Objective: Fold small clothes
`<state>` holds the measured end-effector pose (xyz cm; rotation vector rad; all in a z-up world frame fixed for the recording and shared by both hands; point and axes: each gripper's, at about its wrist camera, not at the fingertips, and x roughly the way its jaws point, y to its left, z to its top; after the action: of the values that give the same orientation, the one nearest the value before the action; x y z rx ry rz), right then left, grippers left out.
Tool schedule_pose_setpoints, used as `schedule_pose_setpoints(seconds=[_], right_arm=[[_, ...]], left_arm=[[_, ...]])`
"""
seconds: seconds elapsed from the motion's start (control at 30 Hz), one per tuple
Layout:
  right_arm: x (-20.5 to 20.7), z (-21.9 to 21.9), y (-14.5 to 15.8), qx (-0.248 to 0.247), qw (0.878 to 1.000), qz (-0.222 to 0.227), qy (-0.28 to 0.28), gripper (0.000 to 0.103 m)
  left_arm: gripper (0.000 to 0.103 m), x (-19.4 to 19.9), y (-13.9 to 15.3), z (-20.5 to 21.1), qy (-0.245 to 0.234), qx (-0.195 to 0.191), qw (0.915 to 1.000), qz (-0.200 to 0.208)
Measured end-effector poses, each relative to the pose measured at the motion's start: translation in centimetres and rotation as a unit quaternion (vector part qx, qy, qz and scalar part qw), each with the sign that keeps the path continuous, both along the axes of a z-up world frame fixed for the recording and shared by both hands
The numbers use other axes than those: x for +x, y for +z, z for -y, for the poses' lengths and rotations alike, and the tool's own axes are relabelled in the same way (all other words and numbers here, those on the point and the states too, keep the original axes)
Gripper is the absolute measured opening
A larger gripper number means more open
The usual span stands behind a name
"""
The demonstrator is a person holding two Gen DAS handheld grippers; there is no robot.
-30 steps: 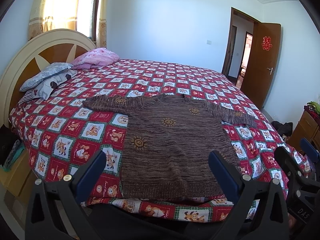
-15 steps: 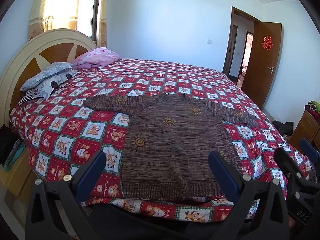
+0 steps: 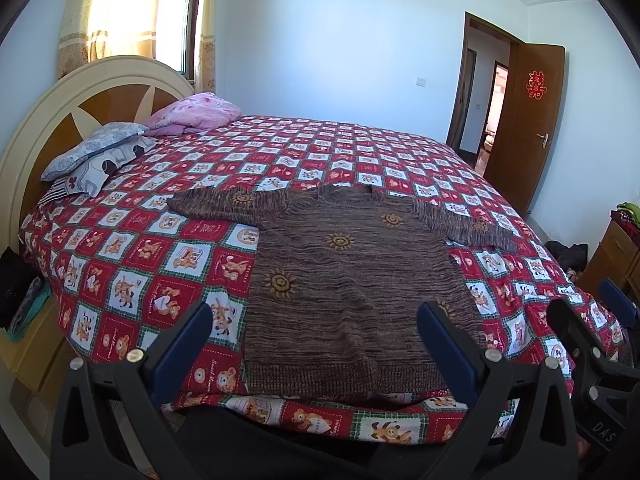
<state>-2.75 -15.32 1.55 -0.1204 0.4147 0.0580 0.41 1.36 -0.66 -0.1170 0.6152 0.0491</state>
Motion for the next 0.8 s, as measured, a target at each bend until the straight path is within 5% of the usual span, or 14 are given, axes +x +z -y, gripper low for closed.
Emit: schedule_pose_setpoints(seconds=[0.8], right_arm=[[0.82,0.32,-0.65,-0.007,1.000,-0.007,0.003,0.102]], left_arm=[[0.103,-0.14,-0.88,-0.55,0.000,0.001,1.0000,-0.009]])
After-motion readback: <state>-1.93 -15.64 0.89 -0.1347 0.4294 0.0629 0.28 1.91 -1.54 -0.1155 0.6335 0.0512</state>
